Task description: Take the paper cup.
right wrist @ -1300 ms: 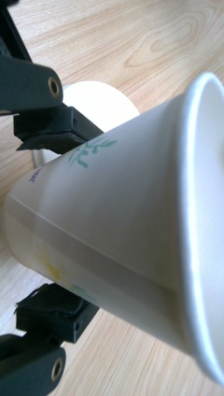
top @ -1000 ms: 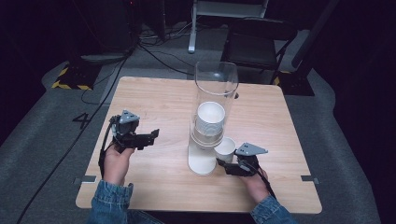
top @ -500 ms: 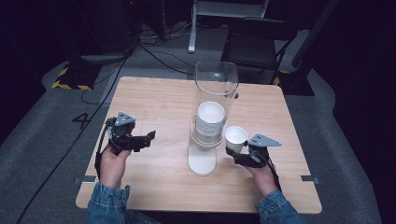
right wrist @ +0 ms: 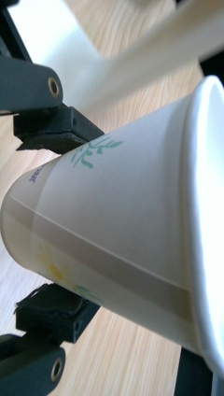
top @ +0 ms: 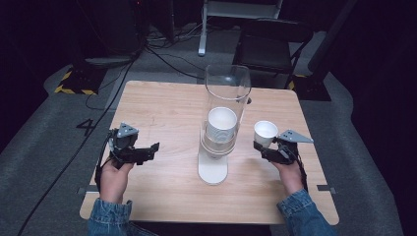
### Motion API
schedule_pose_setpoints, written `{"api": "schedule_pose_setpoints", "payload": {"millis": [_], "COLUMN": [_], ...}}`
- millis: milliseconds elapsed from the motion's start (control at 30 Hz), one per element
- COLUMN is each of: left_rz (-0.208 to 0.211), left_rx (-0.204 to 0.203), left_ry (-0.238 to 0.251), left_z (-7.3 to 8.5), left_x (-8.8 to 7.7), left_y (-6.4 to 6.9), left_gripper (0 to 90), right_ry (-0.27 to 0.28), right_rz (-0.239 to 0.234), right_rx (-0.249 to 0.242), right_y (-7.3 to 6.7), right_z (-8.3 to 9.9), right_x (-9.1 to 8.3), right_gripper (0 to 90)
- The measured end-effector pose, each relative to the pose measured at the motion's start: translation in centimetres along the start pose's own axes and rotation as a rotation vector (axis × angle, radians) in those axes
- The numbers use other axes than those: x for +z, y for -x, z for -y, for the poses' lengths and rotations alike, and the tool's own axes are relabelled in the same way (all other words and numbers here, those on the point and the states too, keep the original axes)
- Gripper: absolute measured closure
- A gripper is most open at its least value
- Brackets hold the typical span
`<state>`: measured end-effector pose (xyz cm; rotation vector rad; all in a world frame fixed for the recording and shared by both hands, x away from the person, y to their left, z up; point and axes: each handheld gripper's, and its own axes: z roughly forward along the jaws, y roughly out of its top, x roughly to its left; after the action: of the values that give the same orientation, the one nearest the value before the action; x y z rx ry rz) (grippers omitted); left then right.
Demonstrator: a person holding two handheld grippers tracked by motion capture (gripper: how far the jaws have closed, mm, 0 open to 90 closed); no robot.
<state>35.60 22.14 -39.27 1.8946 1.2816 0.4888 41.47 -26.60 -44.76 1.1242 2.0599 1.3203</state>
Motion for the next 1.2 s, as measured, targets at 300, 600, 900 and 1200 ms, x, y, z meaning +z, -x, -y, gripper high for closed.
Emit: {"api": "schedule_pose_setpoints", "payload": {"millis": [300,600,900,1200], "left_rz": [-0.011,-0.022,-0.016,-0.017], "left_rx": [-0.003,-0.013,-0.011,-0.006], "left_ry": [-0.017,-0.026,-0.031,-0.032], "left_z": [0.8,1.3,1.4,1.4], "left_x": [-0.5,-0.6,-0.5,-0.4], "left_y": [-0.3,-0.4,-0.4,-0.4], "left_gripper": [15.5,15.5,15.5,15.5], "right_ry": [-0.022,-0.072,-0.127,-0.182], "right_rz": [0.071,0.112,0.108,0.106], "right_rx": [0.026,0.043,0.120,0.110], "right_y": [2.9,5.0,5.8,5.7], "right_z": [0.2,1.3,2.2,2.7], "right_x": [0.5,1.5,2.6,3.3], "right_gripper": [33.0,32.7,32.7,32.6]}}
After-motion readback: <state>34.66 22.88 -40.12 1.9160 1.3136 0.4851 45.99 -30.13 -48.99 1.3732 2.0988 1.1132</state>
